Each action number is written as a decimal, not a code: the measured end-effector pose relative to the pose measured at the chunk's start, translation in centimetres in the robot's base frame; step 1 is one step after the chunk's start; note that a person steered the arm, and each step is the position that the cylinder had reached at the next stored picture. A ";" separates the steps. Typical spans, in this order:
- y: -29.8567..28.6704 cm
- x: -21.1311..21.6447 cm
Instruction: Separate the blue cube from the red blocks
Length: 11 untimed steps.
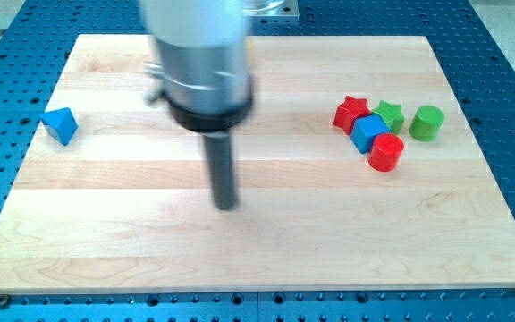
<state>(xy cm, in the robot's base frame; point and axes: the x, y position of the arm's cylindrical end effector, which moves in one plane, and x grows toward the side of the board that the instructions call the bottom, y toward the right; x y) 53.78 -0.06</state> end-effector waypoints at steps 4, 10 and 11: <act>24.0 -7.5; 5.0 -15.4; 1.2 -12.0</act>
